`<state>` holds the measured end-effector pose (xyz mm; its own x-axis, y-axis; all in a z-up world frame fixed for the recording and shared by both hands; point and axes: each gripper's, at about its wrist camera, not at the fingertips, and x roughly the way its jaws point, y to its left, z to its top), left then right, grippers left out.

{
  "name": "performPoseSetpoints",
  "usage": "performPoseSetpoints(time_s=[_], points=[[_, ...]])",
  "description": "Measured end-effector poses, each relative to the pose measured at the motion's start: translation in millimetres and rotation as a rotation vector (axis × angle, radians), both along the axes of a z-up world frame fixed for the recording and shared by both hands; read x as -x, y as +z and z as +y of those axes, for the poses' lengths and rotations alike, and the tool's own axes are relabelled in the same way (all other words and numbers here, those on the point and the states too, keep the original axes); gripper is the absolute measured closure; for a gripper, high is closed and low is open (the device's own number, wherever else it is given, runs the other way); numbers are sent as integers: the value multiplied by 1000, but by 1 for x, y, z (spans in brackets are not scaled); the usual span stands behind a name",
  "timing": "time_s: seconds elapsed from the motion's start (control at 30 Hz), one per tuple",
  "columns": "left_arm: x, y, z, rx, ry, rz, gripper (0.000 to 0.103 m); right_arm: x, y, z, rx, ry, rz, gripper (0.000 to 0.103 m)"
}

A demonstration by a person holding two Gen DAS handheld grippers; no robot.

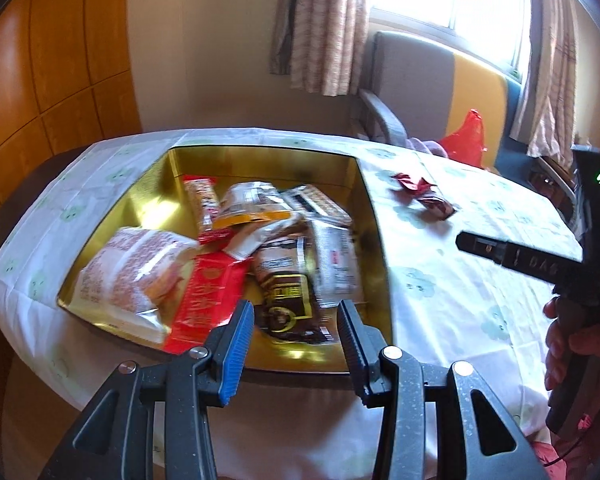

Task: Organize snacks
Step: 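Open the right gripper to drop the clear bag into the tin, then grasp the dark red foil sweet with the right gripper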

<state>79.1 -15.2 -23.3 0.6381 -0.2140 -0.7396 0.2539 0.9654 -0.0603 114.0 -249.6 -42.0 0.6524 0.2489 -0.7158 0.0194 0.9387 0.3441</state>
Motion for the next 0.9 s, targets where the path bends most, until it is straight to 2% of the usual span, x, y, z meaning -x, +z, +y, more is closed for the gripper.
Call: performPoseSetpoints(time_s=[0.3, 0.37, 0.47, 0.6, 0.8, 0.87, 0.9], points=[[3, -3, -39, -3, -83, 23, 59, 4, -26, -52, 25, -78, 56, 49], [3, -3, -45, -2, -95, 34, 59, -6, -23, -60, 39, -83, 52, 47], [3, -3, -50, -11, -101, 40, 59, -32, -12, -68, 65, -91, 25, 39], [1, -2, -52, -23, -101, 46, 59, -78, -5, -74, 97, -66, 25, 37], [-8, -2, -52, -41, -87, 57, 59, -130, -25, -62, 179, 39, 90, 38], [-11, -1, -54, -46, -86, 58, 59, -137, -33, -58, 197, 85, 107, 44], [-13, -1, -56, -47, -88, 58, 59, -138, -38, -55, 202, 106, 119, 51]])
